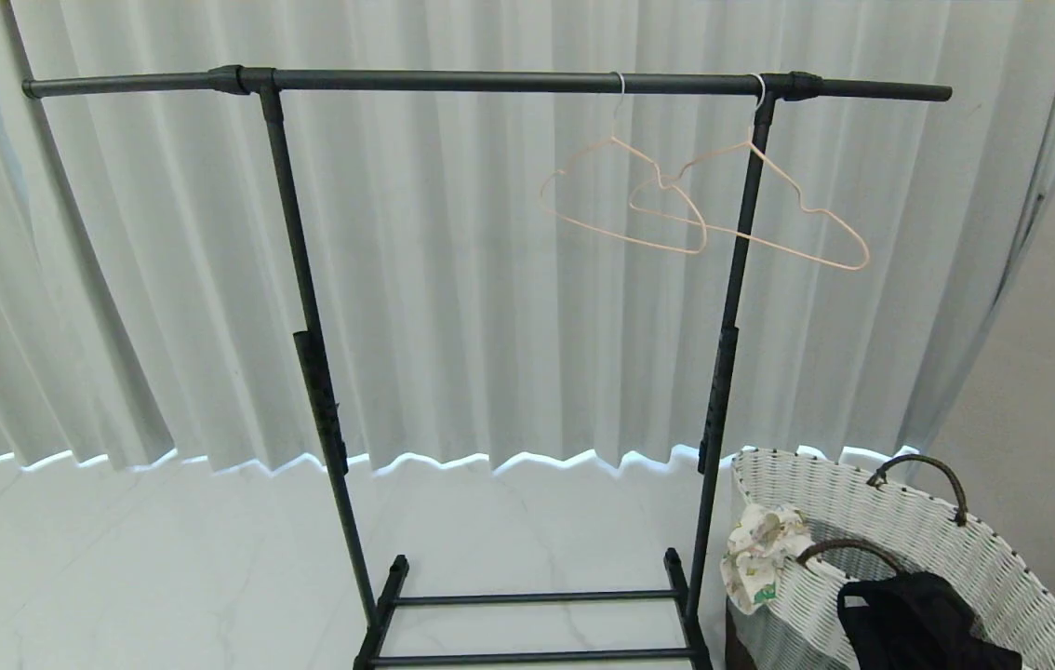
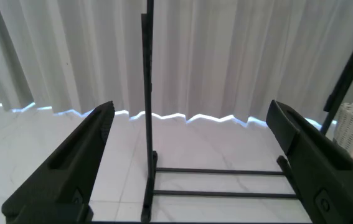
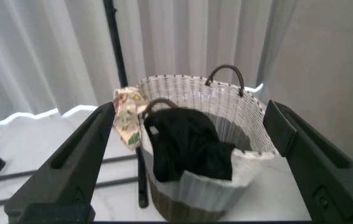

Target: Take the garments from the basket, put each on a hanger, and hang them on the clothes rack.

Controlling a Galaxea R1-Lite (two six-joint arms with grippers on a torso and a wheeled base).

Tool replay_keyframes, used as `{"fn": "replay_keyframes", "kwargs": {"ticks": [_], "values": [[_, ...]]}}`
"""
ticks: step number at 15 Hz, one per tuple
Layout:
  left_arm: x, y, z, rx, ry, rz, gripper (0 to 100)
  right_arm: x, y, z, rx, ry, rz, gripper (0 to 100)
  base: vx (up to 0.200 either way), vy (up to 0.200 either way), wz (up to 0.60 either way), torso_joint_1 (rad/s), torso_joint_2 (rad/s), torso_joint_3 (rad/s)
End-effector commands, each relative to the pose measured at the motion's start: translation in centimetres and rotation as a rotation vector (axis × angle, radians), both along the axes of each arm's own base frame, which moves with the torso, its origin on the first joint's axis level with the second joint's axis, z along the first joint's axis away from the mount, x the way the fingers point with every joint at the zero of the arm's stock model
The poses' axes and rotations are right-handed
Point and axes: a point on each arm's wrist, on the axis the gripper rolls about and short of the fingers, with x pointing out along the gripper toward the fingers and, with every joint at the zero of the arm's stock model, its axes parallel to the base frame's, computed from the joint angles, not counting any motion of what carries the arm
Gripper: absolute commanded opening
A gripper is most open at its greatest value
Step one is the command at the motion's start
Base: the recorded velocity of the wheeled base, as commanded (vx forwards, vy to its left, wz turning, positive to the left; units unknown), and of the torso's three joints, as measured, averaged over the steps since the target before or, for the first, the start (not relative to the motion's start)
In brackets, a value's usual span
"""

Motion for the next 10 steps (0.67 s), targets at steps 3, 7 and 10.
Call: {"fn": "replay_keyframes", "kwargs": {"ticks": [3,7,10], "values": [[0.0,0.0,-0.01,-0.001,0.001,0.0,100,0.0,0.0,-0.01,0.003,0.0,0.001,100,0.2,0.0,0.0,0.001,0.0,0.006],[0.0,0.0,0.0,-0.001,0.0,0.0,100,0.0,0.0,-0.01,0.0,0.0,0.001,100,0.05,0.0,0.0,0.001,0.0,-0.001],[0.0,0.0,-0.01,-0.001,0.001,0.0,100,0.0,0.0,-0.01,-0.005,0.001,0.002,100,0.0,0.0,0.0,0.0,0.0,0.0]]}}
